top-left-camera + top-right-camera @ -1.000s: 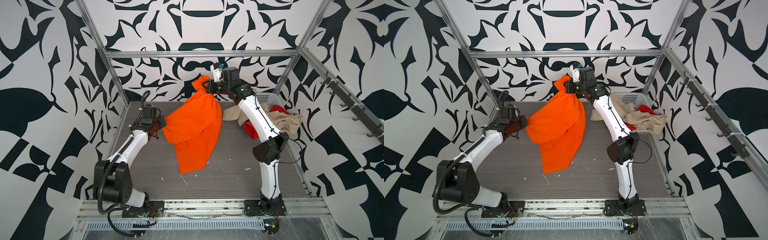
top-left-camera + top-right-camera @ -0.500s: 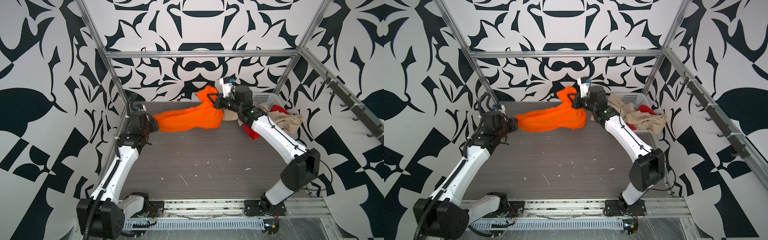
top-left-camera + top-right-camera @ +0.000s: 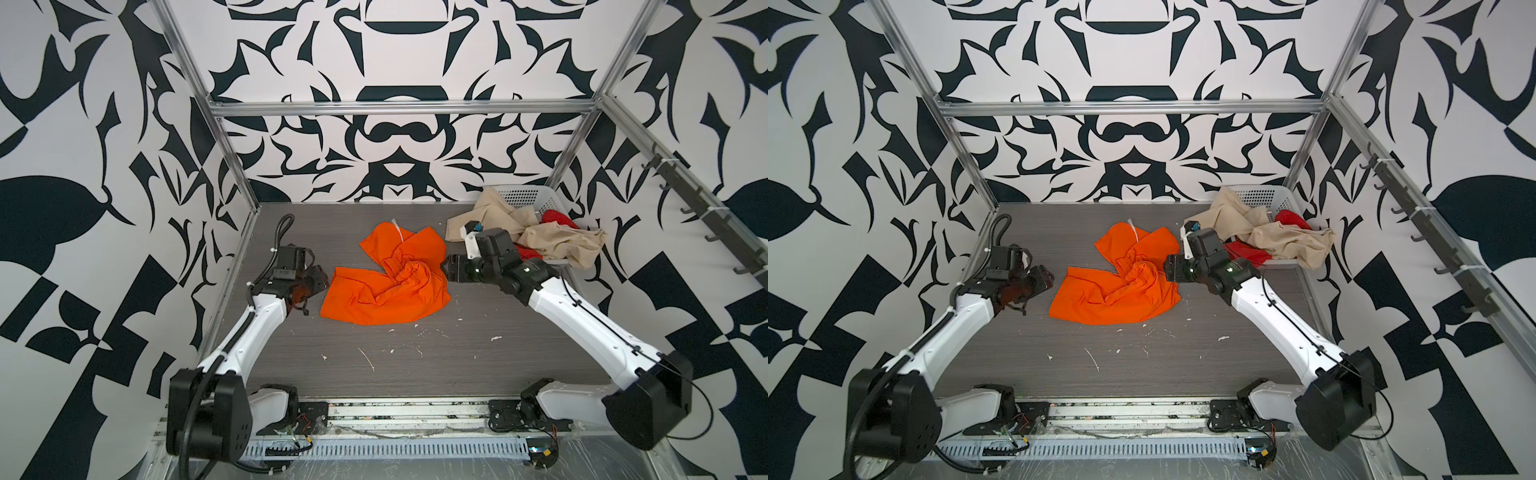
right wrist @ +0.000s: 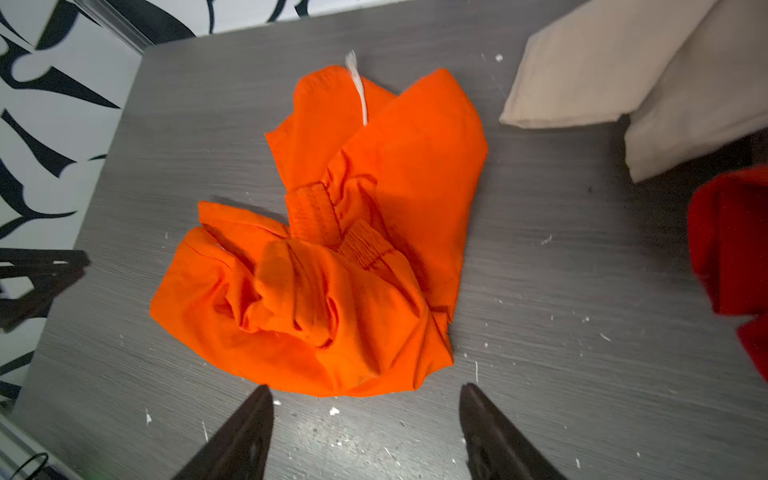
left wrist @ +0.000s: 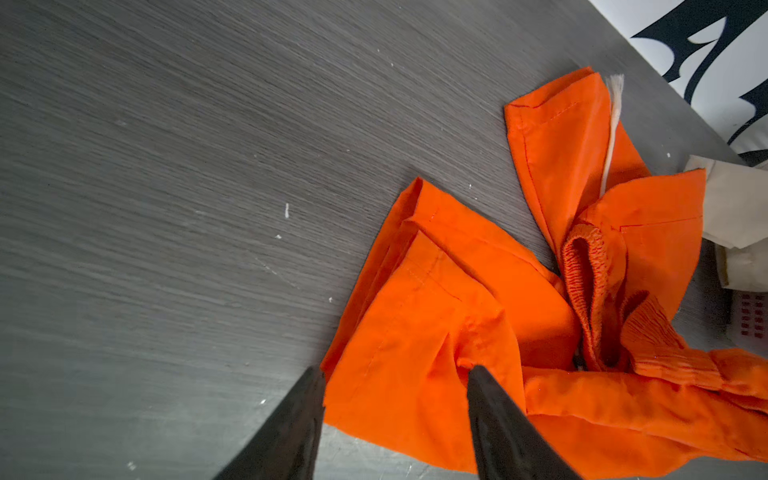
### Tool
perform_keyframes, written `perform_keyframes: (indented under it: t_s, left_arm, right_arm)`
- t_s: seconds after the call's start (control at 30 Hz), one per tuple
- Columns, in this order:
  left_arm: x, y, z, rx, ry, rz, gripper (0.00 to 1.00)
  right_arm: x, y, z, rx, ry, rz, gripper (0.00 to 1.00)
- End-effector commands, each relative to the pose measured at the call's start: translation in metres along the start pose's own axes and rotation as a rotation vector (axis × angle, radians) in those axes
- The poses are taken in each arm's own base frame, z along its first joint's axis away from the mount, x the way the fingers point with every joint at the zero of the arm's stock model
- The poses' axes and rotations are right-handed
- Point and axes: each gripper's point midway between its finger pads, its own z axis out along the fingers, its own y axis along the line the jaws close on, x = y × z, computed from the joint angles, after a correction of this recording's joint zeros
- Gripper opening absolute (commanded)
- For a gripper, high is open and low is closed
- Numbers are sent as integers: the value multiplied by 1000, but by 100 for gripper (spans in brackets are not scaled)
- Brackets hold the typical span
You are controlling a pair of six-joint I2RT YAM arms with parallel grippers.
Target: Fold and stack the shorts
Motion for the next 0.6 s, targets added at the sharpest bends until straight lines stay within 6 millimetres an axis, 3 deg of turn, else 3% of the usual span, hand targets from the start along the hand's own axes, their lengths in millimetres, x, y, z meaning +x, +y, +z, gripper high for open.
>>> perform_keyframes:
  t_s: [0.0,0.07,0.27,0.47,0.57]
  left_arm:
    - [-5,-11,16,32,47,-32,60]
    - [-5,-13,31,32,83,-39,61]
    - [-4,-19,60,49,166,-51,61]
    - [-6,-10,60,32,156,-56,61]
    - [-7,-3,56,25,145,-72,61]
  right_arm:
    - [1,8,19,-1,107,-35,81]
    - [-6,30,34,-77,122,-58,91]
    - [5,60,70,-52,255,-392,98]
    - [16,79,94,-34,341,-798,100]
    - [14,79,111,-3,378,-896,100]
